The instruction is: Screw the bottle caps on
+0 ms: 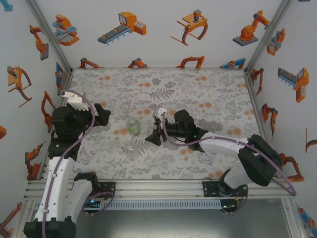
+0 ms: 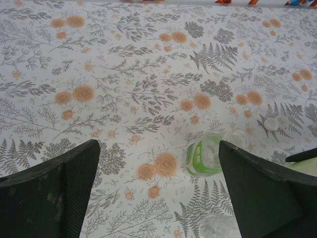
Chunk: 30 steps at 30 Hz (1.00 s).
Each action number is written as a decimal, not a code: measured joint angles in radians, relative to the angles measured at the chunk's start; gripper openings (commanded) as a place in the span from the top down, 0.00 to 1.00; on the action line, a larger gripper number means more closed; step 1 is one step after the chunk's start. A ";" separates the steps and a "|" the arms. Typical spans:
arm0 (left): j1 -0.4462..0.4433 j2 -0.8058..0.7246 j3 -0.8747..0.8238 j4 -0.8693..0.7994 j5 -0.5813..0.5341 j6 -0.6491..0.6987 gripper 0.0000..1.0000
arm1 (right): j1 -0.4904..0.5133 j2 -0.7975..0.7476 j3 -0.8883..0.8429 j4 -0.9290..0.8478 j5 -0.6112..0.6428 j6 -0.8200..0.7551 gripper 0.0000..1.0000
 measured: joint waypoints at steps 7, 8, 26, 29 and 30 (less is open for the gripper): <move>-0.003 0.003 -0.014 0.008 0.035 0.004 0.03 | 0.000 -0.017 0.000 -0.011 0.011 0.003 0.64; -0.005 0.005 -0.014 0.008 0.040 0.004 0.03 | 0.000 -0.026 0.000 -0.019 0.013 0.003 0.65; -0.058 0.026 0.013 0.105 0.296 -0.063 0.03 | 0.000 -0.291 0.055 -0.315 0.137 -0.012 0.75; -0.073 0.032 0.013 0.181 0.316 -0.121 0.03 | 0.000 -0.306 0.073 -0.367 0.144 -0.019 0.76; -0.080 0.038 0.012 0.211 0.318 -0.141 0.03 | 0.000 -0.307 0.079 -0.380 0.148 -0.019 0.76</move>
